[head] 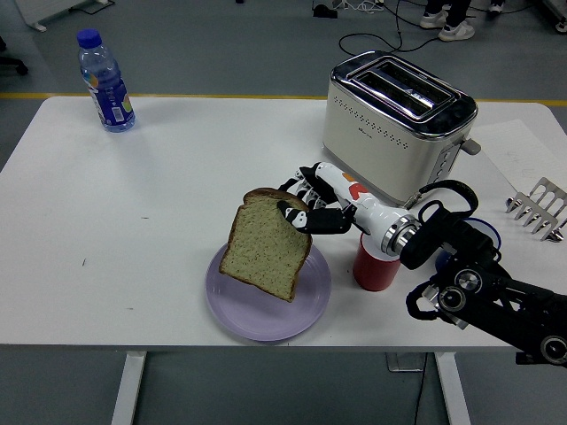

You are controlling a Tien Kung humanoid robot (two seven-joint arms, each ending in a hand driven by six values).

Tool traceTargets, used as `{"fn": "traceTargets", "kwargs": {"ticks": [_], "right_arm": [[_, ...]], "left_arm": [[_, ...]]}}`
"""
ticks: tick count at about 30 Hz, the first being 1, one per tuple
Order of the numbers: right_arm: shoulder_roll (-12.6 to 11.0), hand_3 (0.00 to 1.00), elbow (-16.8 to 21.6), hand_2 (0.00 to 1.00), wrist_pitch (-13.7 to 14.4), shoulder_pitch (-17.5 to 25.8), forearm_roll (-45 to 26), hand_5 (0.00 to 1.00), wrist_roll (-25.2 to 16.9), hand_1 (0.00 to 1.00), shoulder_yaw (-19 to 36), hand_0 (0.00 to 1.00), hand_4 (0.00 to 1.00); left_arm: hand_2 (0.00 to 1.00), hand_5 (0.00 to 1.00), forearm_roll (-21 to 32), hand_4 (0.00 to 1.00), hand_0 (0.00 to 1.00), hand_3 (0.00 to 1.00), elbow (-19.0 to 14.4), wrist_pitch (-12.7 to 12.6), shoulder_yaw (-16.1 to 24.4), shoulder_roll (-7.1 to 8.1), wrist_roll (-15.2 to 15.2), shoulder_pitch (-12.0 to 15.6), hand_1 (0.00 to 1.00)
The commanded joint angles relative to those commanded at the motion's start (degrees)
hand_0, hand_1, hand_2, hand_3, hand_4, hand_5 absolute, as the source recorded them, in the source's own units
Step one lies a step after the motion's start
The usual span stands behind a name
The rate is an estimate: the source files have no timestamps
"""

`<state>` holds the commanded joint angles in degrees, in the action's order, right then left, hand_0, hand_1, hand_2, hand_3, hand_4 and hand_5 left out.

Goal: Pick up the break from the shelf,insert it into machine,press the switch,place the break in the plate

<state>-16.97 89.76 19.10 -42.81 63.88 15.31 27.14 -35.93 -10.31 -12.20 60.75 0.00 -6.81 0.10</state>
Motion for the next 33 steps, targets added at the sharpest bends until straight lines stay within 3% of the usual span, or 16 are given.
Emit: {"fn": "traceTargets", "kwargs": {"ticks": [8, 17, 18, 23, 24, 29, 30, 33], "right_arm": [[3.7, 0.451, -4.1, 0.336, 0.3, -0.1, 0.1, 0.002, -0.7, 0.215, -3.2, 0.126, 0.454], [4.9, 0.457, -8.3, 0.336, -0.1, -0.6, 1.4, 0.002, -2.0, 0.213, -4.4, 0.127, 0.452], [4.9, 0.497, -8.6, 0.393, -0.6, -0.9, 1.6, 0.002, -2.1, 0.31, -4.6, 0.229, 0.422], [5.1, 0.497, -9.6, 0.393, -2.0, -2.1, 2.7, 0.002, -2.8, 0.31, -5.3, 0.229, 0.422], [5.1, 0.519, -9.7, 0.45, -2.1, -2.1, 2.8, 0.002, -2.9, 0.39, -5.4, 0.315, 0.421], [6.2, 0.519, -10.9, 0.45, -2.3, -2.8, 4.0, 0.002, -3.2, 0.39, -5.1, 0.315, 0.421], [6.4, 0.532, -11.1, 0.481, -2.2, -2.9, 4.1, 0.02, -3.2, 0.418, -5.0, 0.37, 0.425], [6.8, 0.532, -11.6, 0.481, -2.4, -3.1, 4.7, 0.02, -3.3, 0.418, -4.9, 0.37, 0.425]], "left_arm": [[0.636, 0.939, -0.2, 0.401, 0.67, 0.661, 0.0, 0.0, -0.1, 0.0, 0.0, 0.2, 0.632], [0.636, 0.939, 0.1, 0.401, 0.67, 0.663, 0.0, 0.1, -0.7, 0.0, 0.1, 0.2, 0.632], [0.637, 0.938, 0.2, 0.4, 0.67, 0.662, 0.0, 0.1, -0.8, 0.0, 0.1, 0.1, 0.632], [0.637, 0.938, 0.9, 0.4, 0.67, 0.662, 0.0, 0.1, -1.4, 0.0, 0.2, -0.2, 0.632], [0.637, 0.937, 1.0, 0.398, 0.669, 0.664, 0.0, 0.1, -1.4, 0.0, 0.2, -0.2, 0.632], [0.637, 0.937, 1.3, 0.398, 0.669, 0.664, 0.0, 0.1, -1.7, 0.0, 0.3, -0.4, 0.632], [0.637, 0.935, 1.3, 0.399, 0.669, 0.664, 0.0, 0.1, -1.7, 0.0, 0.3, -0.4, 0.632], [0.637, 0.935, 1.4, 0.399, 0.669, 0.664, 0.0, 0.1, -1.9, 0.0, 0.3, -0.5, 0.632]]}}
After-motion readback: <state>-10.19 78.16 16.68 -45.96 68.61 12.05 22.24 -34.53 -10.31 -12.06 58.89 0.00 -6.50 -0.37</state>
